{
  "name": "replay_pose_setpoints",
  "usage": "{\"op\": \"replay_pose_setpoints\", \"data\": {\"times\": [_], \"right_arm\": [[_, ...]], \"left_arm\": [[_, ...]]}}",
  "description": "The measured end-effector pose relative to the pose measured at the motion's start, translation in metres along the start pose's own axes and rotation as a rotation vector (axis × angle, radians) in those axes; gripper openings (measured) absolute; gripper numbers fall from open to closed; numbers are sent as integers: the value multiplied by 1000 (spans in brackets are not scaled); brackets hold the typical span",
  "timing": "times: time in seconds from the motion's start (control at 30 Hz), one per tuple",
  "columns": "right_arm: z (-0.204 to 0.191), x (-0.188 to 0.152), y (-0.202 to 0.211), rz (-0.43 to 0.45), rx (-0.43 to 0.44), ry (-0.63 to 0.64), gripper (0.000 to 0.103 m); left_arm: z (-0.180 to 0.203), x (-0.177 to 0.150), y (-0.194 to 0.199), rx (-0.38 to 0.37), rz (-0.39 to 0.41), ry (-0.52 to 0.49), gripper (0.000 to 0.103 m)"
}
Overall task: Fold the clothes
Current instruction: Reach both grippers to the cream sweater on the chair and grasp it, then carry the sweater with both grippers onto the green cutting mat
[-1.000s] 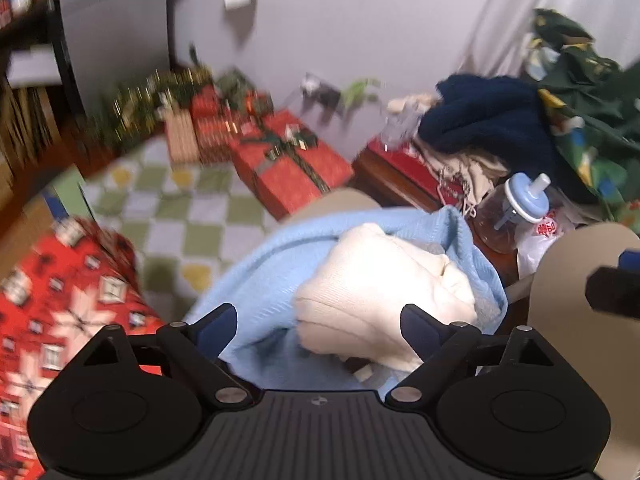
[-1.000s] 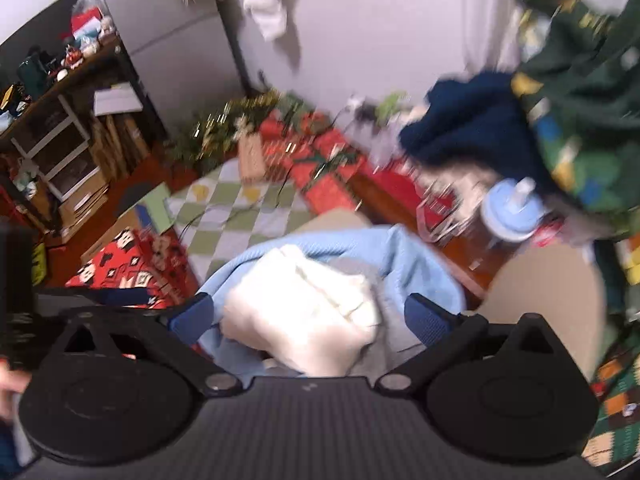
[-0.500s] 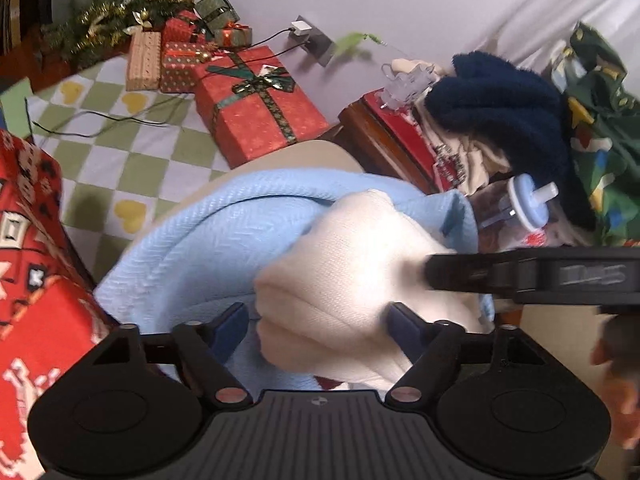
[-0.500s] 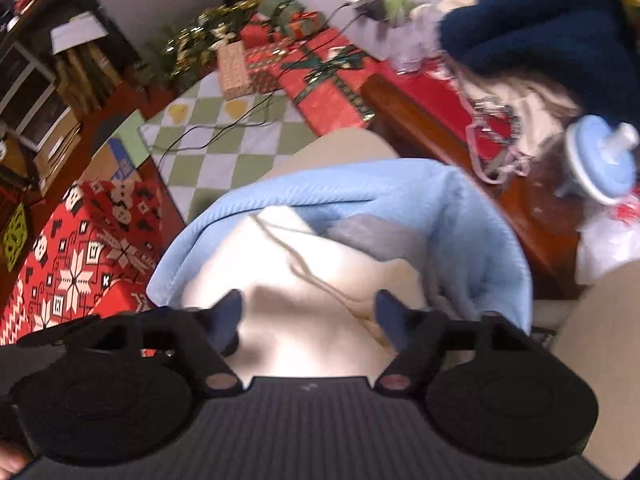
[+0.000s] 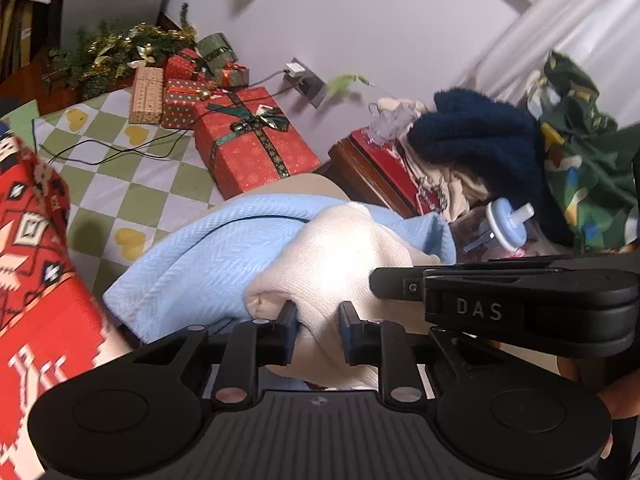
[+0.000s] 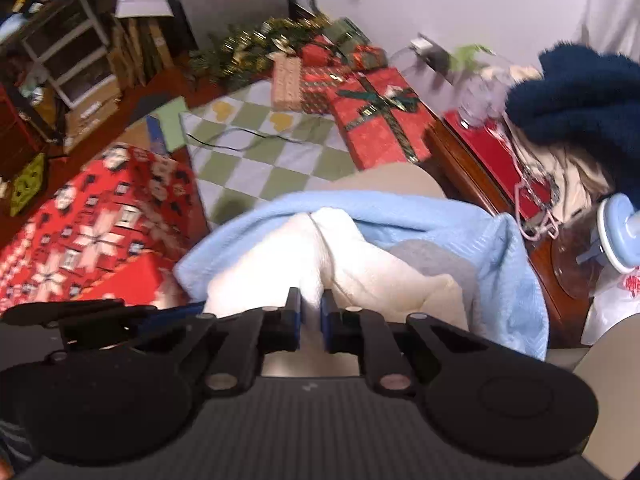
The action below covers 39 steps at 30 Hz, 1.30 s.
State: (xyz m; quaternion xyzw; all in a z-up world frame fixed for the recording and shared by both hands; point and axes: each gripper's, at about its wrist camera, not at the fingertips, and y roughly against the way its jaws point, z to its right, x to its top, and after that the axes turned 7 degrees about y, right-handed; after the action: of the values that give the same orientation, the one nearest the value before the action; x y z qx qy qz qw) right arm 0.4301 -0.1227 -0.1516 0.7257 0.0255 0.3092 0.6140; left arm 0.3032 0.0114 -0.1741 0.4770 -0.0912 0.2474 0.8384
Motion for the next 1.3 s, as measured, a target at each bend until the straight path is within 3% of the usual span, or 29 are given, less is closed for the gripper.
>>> {"op": "replay_pose_setpoints", "data": {"times": [0.2, 0.33, 0.53, 0.63, 0.77, 0.87, 0.97, 1.17, 1.2, 1.23, 1.3], "right_arm": [[-69, -9, 55, 68, 81, 68, 10], [-132, -32, 91, 117, 188, 92, 10], [-244, -108, 117, 137, 407, 142, 9], [-306, -154, 115, 130, 490, 194, 9], [-370, -213, 99, 91, 582, 211, 9], [-396, -247, 88, 75, 622, 212, 10], [-413, -279, 82, 94, 632, 236, 11], [-424, -328, 76, 153, 604, 258, 22], [-420, -333, 78, 173, 591, 251, 23], [-413, -333, 79, 190, 575, 241, 23], [-403, -335, 83, 229, 532, 217, 31]], "left_arm": [[-32, -11, 83, -7, 78, 64, 17], [-65, -45, 160, 23, 160, 74, 16], [-121, -122, 263, 122, 256, 102, 14], [-153, -169, 298, 177, 286, 154, 13], [-202, -232, 326, 245, 270, 265, 13], [-239, -273, 342, 290, 242, 331, 13], [-266, -302, 353, 285, 214, 378, 13], [-301, -343, 361, 309, 157, 429, 13], [-304, -347, 365, 309, 162, 426, 18], [-305, -348, 369, 298, 168, 424, 29], [-306, -347, 377, 280, 186, 416, 45]]}}
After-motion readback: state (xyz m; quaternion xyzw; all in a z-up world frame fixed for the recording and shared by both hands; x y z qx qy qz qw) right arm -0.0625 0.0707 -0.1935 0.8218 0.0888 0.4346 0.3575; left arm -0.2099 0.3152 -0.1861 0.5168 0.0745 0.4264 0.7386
